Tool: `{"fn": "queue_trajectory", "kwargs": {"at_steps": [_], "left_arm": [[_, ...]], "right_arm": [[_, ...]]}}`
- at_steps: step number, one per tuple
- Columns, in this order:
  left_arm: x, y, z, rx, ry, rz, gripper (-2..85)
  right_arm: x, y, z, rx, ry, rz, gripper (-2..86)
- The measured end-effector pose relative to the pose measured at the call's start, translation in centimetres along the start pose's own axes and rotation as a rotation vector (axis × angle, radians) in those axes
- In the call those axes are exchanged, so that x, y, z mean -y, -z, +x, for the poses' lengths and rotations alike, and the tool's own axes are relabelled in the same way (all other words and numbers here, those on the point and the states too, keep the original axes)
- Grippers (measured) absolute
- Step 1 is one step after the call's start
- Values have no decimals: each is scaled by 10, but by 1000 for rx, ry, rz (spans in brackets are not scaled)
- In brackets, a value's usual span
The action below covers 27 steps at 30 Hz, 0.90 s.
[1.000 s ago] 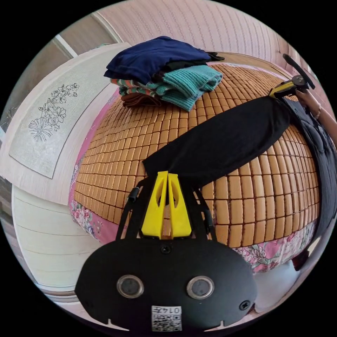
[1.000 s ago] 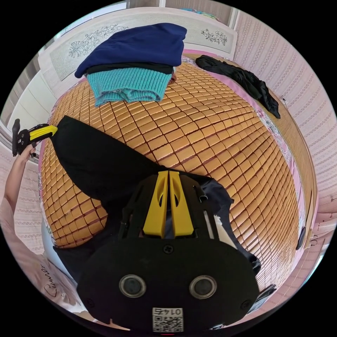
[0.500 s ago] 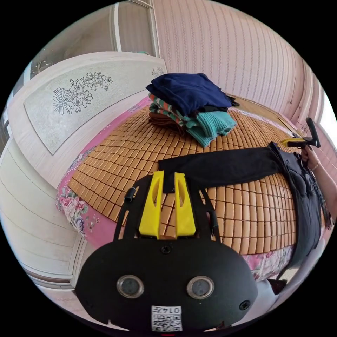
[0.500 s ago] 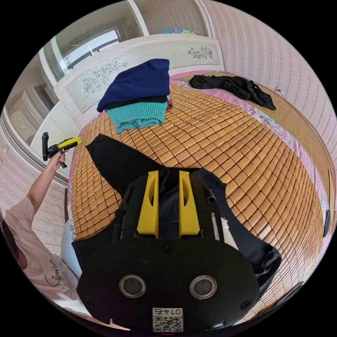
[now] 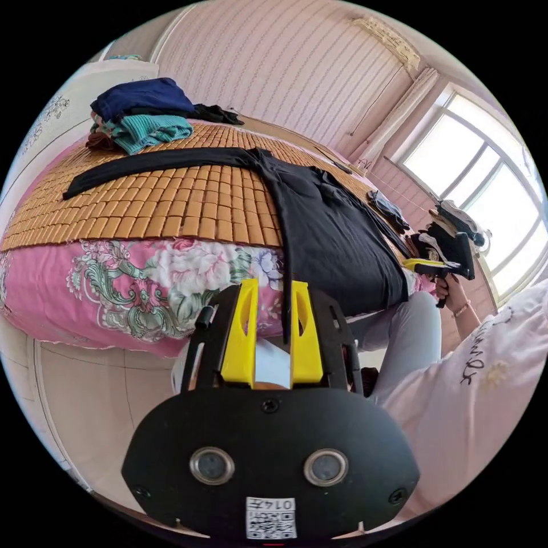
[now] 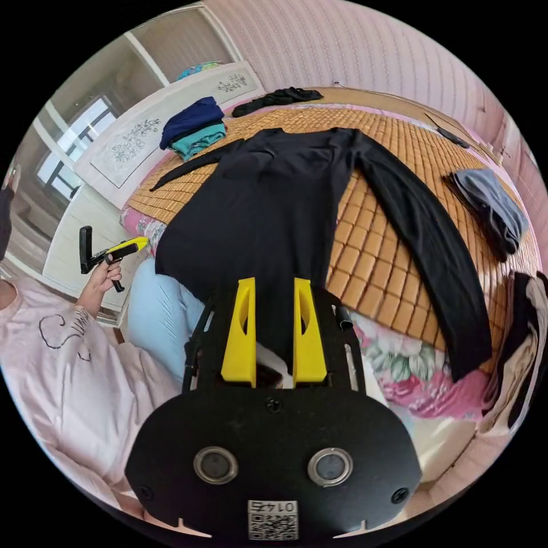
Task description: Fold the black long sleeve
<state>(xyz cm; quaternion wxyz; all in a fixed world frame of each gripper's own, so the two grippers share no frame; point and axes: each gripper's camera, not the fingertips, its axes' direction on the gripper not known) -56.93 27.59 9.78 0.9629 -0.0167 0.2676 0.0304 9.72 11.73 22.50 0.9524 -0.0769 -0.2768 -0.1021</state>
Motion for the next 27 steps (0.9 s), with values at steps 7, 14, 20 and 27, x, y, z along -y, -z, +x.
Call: {"fn": "queue_trajectory", "kwargs": {"at_steps": [7,14,20,27], "left_arm": [[1,-51,31,5,-10,-159,65],[-13,-53,37,-42,105,-109,-8],[-23,-65,58,-64,127,-100,-5],[-28,-56,99,49,129,-5,42]], "right_arm": [[-62,15,18,-66,-144,-28,121],[-94,58,38,76,-116,-13,-1],[-128,91,54,126,-154,19,0],[-158,135,70,71,-199,83,52]]}}
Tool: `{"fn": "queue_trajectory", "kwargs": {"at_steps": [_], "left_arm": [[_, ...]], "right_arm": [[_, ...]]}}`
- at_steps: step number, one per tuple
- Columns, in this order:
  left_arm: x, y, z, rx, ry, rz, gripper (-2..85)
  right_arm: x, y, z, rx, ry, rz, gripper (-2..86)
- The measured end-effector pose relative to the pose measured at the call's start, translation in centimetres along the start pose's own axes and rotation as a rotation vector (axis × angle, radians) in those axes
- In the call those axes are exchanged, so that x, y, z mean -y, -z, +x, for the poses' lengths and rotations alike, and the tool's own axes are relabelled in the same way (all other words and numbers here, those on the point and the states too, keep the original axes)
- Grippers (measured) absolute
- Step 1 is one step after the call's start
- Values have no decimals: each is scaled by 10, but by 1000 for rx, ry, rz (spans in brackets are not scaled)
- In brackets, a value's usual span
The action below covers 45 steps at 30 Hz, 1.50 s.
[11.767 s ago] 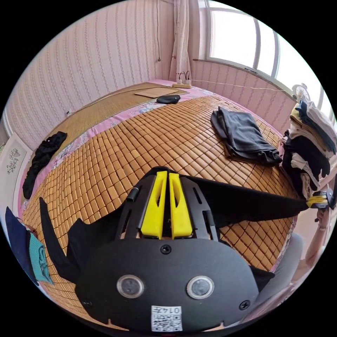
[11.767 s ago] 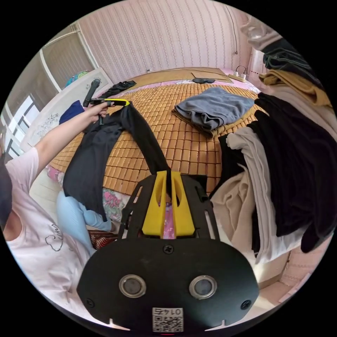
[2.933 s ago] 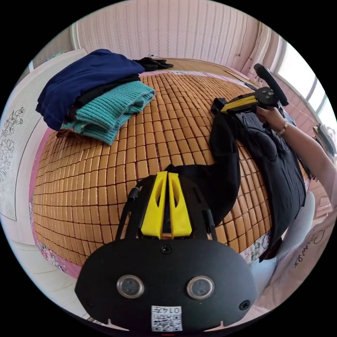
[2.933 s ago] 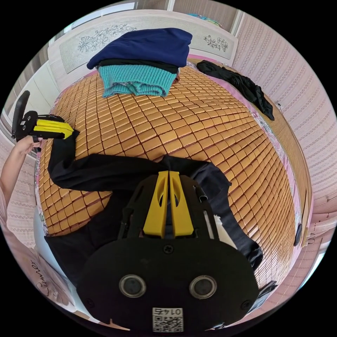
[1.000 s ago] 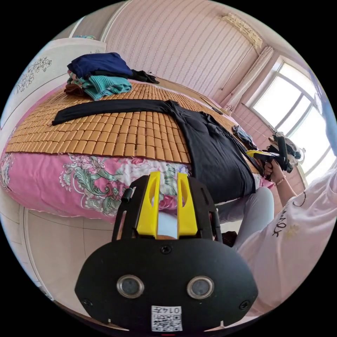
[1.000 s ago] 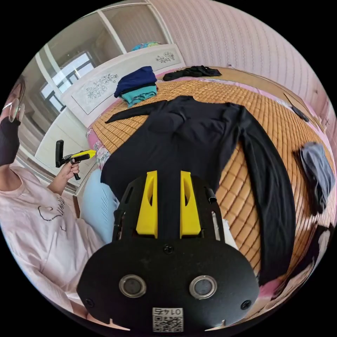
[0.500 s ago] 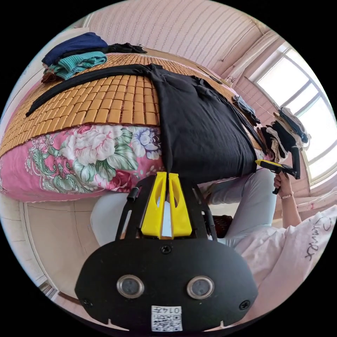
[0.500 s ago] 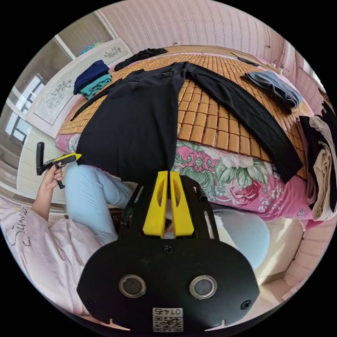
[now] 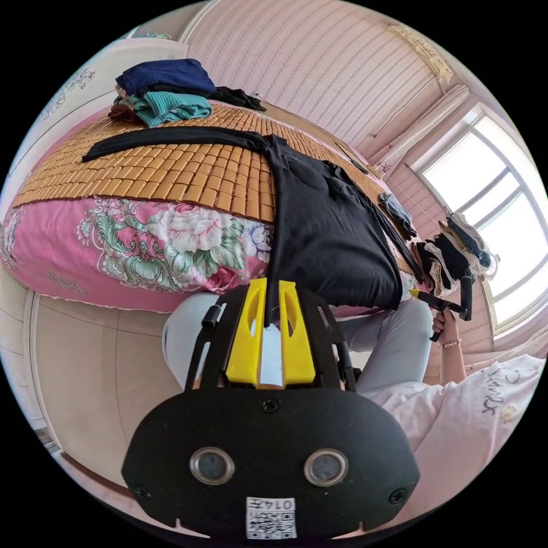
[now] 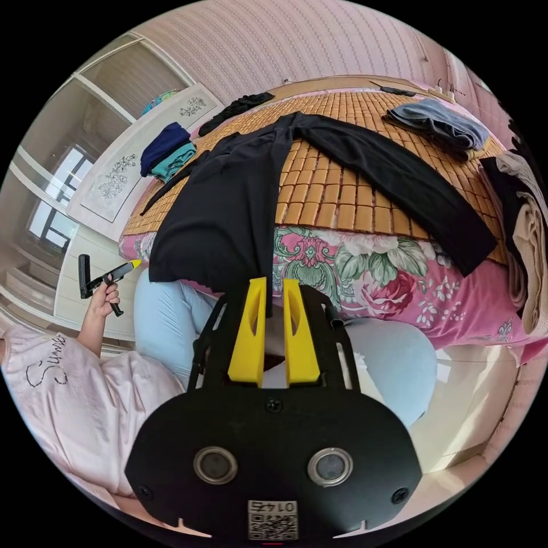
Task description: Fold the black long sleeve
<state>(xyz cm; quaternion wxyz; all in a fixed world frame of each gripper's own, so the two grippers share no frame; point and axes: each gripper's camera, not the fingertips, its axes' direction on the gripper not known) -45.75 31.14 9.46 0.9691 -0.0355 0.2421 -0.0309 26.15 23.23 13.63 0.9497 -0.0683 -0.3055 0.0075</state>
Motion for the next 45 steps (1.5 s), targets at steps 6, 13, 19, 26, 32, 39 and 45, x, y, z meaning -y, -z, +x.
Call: {"fn": "queue_trajectory", "kwargs": {"at_steps": [6,13,19,26,32,39,45], "left_arm": [[10,1,83,76,-225,55,41],[42,-64,232,-49,-576,107,47],[68,-145,391,-253,-827,134,60],[81,-228,524,-335,-987,97,65],[89,-291,604,-297,-1117,66,72],[110,-380,682,-297,-1162,-128,74],[102,-431,744,-288,-1270,-235,83]], "right_arm": [[-45,78,45,-213,-154,227,60],[-71,139,104,-294,-357,523,58],[-39,140,133,-269,-358,553,68],[-48,152,134,-355,-310,522,132],[-55,157,161,-272,-354,412,147],[-64,170,177,-243,-401,451,136],[-52,169,183,-250,-393,377,128]]}}
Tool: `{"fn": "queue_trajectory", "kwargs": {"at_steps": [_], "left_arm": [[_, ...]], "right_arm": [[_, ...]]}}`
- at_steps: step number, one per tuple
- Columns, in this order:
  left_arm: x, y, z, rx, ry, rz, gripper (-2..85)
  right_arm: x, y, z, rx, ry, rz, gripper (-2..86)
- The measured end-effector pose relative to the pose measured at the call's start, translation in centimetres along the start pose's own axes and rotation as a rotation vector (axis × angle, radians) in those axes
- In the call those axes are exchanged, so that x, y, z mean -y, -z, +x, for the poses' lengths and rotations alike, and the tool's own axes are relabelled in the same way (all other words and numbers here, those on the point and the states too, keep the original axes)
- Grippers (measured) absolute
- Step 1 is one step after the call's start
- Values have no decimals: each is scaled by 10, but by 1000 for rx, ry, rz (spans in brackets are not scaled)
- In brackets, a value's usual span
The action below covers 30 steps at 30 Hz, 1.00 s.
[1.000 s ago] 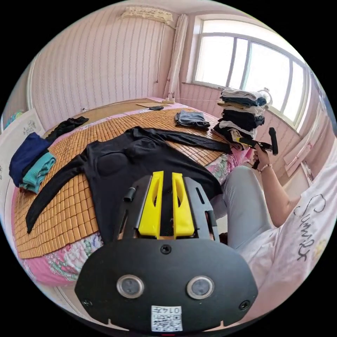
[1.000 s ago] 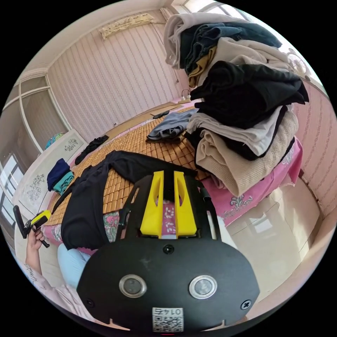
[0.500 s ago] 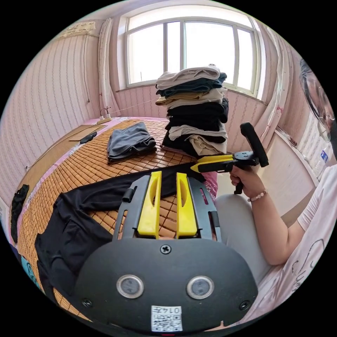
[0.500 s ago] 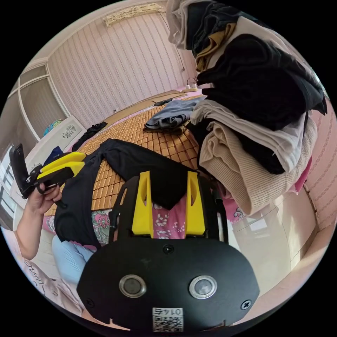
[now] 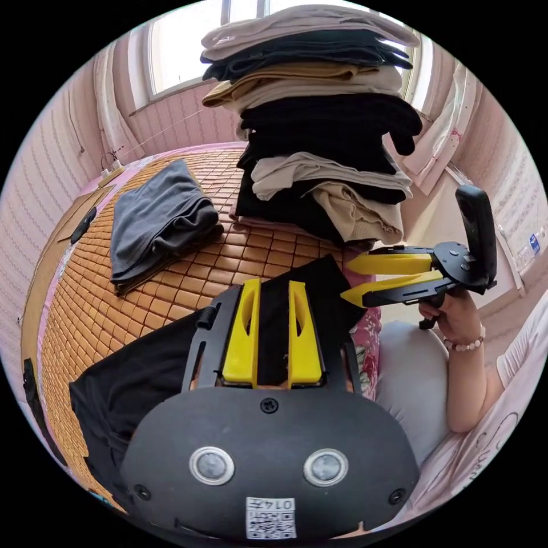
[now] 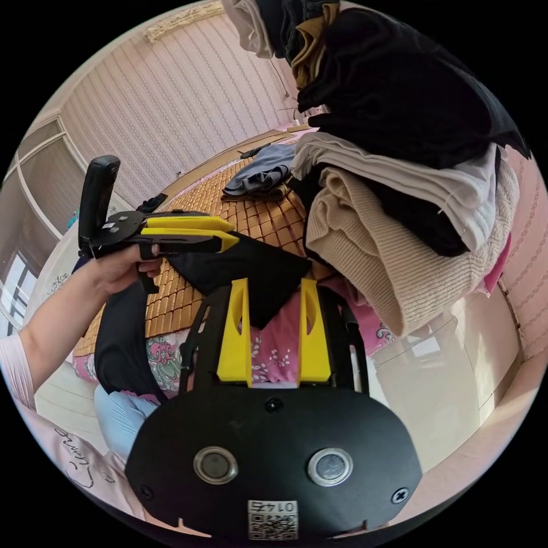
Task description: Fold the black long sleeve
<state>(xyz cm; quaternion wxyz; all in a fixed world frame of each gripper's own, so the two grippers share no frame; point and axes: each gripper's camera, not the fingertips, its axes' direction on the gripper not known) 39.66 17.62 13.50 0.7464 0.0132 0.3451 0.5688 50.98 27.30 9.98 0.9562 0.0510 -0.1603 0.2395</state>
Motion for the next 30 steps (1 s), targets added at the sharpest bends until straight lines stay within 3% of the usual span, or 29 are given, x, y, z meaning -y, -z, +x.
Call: {"fn": "queue_trajectory", "kwargs": {"at_steps": [8,12,17,24,30], "left_arm": [[35,-48,13,14,-52,-86,107],[34,-51,12,-89,-53,-58,29],[28,-46,11,-81,-41,-46,-2],[-2,-12,8,-66,27,38,-9],[-46,55,-3,-47,79,140,-10]], "right_arm": [[12,-7,5,21,-7,-39,101],[17,-11,-2,-8,14,-46,93],[20,-16,-9,-106,-8,-47,36],[17,-15,-2,1,-51,-23,3],[14,-10,-27,35,39,29,-1]]}}
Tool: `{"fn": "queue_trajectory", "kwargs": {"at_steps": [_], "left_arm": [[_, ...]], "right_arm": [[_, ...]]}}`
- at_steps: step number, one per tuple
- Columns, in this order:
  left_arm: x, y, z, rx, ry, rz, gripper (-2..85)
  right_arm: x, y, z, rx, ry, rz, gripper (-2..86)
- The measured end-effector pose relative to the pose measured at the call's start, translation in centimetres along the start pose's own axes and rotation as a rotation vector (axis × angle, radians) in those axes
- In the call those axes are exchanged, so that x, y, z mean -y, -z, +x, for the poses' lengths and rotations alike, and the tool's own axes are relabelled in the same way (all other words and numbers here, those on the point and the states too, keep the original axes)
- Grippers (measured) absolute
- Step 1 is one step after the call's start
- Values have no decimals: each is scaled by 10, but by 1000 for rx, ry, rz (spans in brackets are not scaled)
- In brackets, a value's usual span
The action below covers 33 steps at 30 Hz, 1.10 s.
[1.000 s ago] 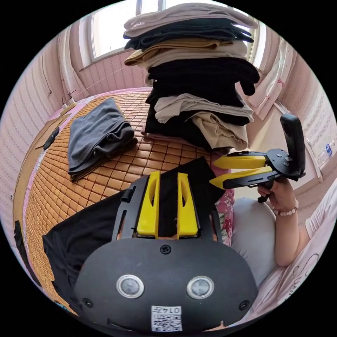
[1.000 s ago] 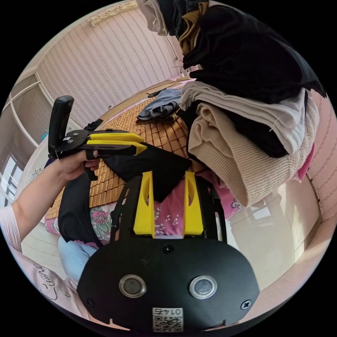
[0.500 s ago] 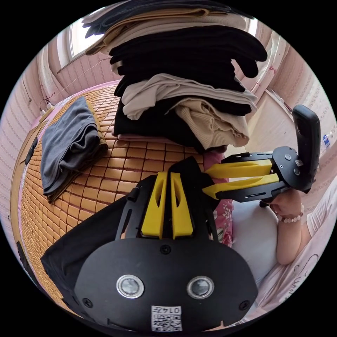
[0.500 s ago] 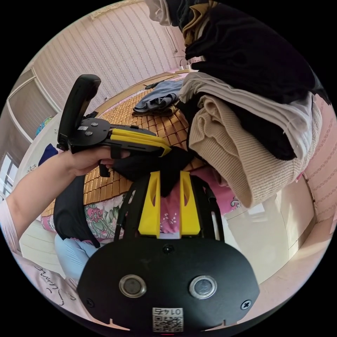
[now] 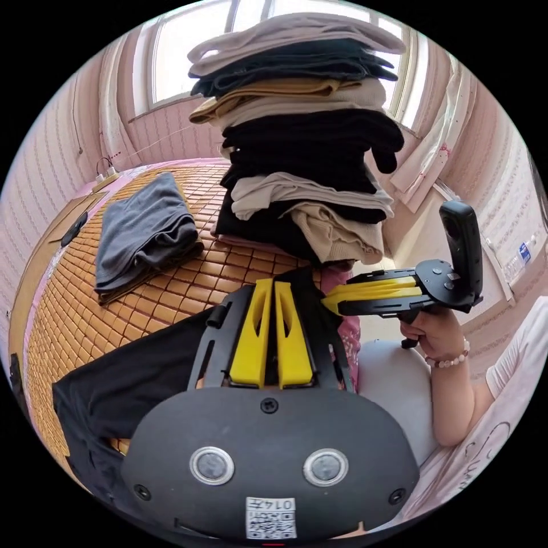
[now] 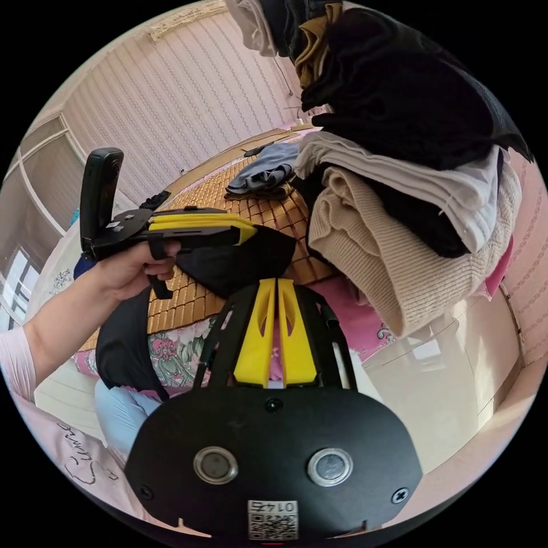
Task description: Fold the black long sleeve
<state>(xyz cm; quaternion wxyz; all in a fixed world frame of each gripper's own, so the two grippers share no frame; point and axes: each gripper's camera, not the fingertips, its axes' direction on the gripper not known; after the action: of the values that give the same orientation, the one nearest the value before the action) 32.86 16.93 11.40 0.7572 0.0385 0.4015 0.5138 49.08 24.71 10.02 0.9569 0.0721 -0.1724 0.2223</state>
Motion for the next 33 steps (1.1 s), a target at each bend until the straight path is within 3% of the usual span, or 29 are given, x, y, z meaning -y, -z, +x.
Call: {"fn": "queue_trajectory", "kwargs": {"at_steps": [3,5,7,12,14,17,21,28,33], "left_arm": [[-27,60,-5,79,24,51,-9],[-49,108,-8,131,46,107,-9],[-79,162,-11,169,90,189,-9],[-220,305,2,373,266,396,-10],[-278,333,8,429,359,420,-10],[-369,357,10,531,557,415,-10],[-474,376,-2,410,796,516,-10],[-564,419,-4,314,835,632,-10],[-616,432,-10,322,899,573,-10]], "right_arm": [[-4,17,-17,157,42,139,-2],[-7,31,-38,435,123,314,-2],[-3,33,-68,576,215,362,-2],[6,30,-216,754,563,259,-2],[-2,14,-293,842,687,120,-1],[-27,-18,-373,807,818,-32,-2],[-59,-60,-441,731,909,-209,-2],[-98,-88,-532,670,1002,-340,-1],[-122,-116,-585,609,1097,-418,1]]}}
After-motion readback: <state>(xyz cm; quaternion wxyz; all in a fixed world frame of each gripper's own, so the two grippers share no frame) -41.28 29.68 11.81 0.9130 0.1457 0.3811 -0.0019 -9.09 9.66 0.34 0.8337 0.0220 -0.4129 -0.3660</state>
